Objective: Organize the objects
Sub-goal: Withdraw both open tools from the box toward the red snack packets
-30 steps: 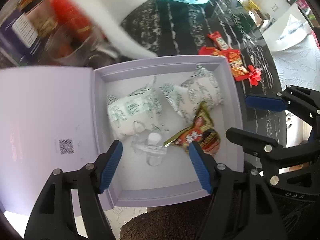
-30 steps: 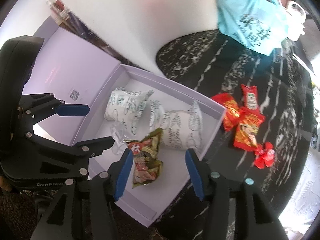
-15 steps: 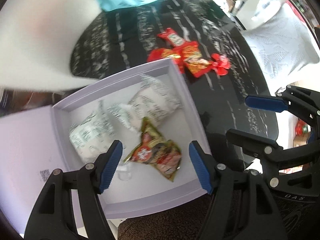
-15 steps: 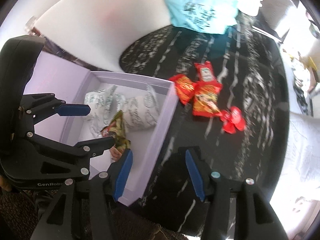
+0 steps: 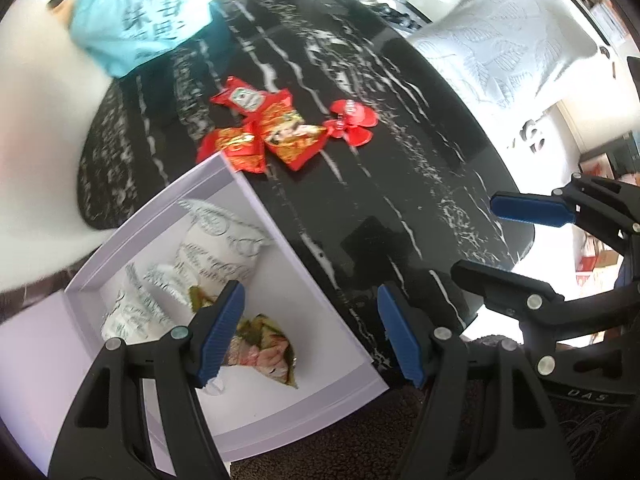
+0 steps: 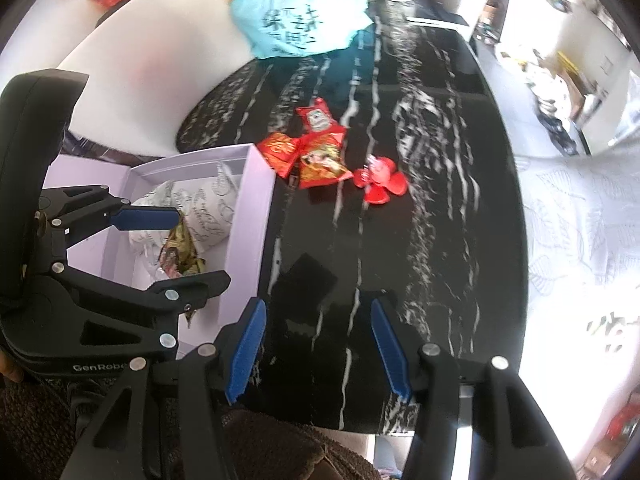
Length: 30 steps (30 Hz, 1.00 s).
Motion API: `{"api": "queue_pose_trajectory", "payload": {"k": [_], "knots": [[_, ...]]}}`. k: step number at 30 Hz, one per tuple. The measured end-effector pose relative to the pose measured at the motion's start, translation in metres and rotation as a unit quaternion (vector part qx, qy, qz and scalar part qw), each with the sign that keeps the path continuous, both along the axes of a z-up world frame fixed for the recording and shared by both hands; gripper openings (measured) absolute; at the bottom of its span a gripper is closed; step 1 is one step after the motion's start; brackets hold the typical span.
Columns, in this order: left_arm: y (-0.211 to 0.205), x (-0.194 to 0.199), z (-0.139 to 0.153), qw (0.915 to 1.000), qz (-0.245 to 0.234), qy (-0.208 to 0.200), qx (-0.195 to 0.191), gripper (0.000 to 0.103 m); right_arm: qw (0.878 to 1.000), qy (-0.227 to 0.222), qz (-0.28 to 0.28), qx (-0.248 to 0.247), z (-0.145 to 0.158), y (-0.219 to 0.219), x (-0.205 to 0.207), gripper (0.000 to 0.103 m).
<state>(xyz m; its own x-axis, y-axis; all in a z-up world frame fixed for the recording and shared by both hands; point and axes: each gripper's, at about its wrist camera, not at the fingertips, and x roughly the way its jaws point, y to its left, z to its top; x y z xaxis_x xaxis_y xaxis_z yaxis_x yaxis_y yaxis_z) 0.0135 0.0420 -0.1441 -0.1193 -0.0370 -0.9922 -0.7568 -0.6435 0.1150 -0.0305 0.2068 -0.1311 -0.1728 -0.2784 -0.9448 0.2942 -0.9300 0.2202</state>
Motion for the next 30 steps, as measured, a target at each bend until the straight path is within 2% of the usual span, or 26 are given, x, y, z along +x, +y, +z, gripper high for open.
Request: {"api": "queue_pose_trajectory", "payload": {"k": [6, 12, 30], "knots": [[0.011, 0.002, -0.009, 0.9999, -0.004, -0.011, -0.005, 0.068, 1.000, -0.010, -0.020, 0.000, -0.005, 0.009, 0.004, 0.056], [0.017, -0.006, -0.017, 0.9997, 0.013, -0.020, -0.011, 0.068, 1.000, -0.021, -0.023, -0.002, -0.013, 0.012, -0.002, 0.056], [0.029, -0.070, -0.038, 0.9918, 0.119, -0.038, -0.024, 0.068, 0.998, -0.065, 0.017, -0.005, -0.043, 0.006, -0.074, 0.056]]}}
